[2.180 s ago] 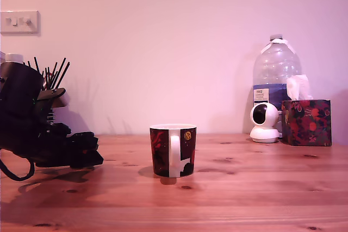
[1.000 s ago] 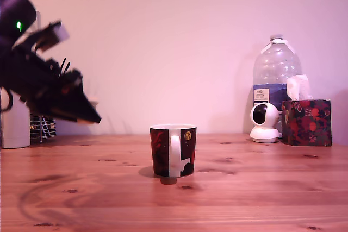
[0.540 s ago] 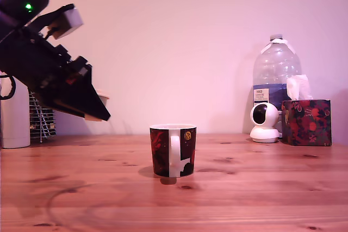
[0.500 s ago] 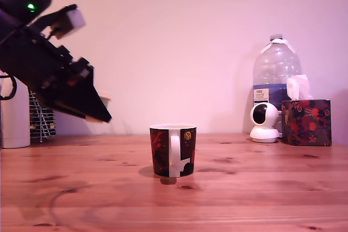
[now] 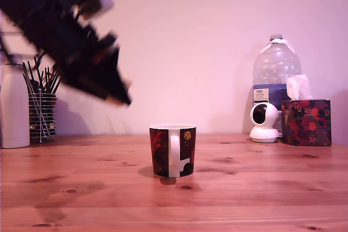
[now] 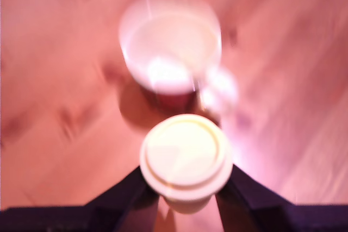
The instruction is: Pick up the coffee capsules from the table one by one and drop them inside the nearest coffee cup
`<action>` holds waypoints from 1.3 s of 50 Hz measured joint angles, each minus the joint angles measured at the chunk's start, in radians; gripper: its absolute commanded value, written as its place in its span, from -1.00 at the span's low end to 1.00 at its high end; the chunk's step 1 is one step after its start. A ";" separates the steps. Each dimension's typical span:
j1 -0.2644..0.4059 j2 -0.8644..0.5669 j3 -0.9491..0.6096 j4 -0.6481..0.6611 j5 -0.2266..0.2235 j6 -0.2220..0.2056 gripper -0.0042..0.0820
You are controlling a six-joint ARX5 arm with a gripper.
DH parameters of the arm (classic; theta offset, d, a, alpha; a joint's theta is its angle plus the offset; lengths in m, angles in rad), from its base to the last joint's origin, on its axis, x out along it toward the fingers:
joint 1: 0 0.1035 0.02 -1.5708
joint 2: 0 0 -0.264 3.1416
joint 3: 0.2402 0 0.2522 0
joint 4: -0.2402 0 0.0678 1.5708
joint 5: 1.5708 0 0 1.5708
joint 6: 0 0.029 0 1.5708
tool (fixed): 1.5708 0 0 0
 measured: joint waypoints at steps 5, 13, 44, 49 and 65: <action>-0.016 0.028 0.042 -0.024 -0.016 -0.016 -0.41; -0.028 0.138 0.105 -0.056 -0.040 -0.017 -0.41; -0.055 0.311 0.285 -0.084 -0.049 -0.019 -0.41; -0.069 0.360 0.323 -0.092 -0.049 -0.019 -0.41; -0.080 0.446 0.474 -0.136 -0.049 -0.019 -0.41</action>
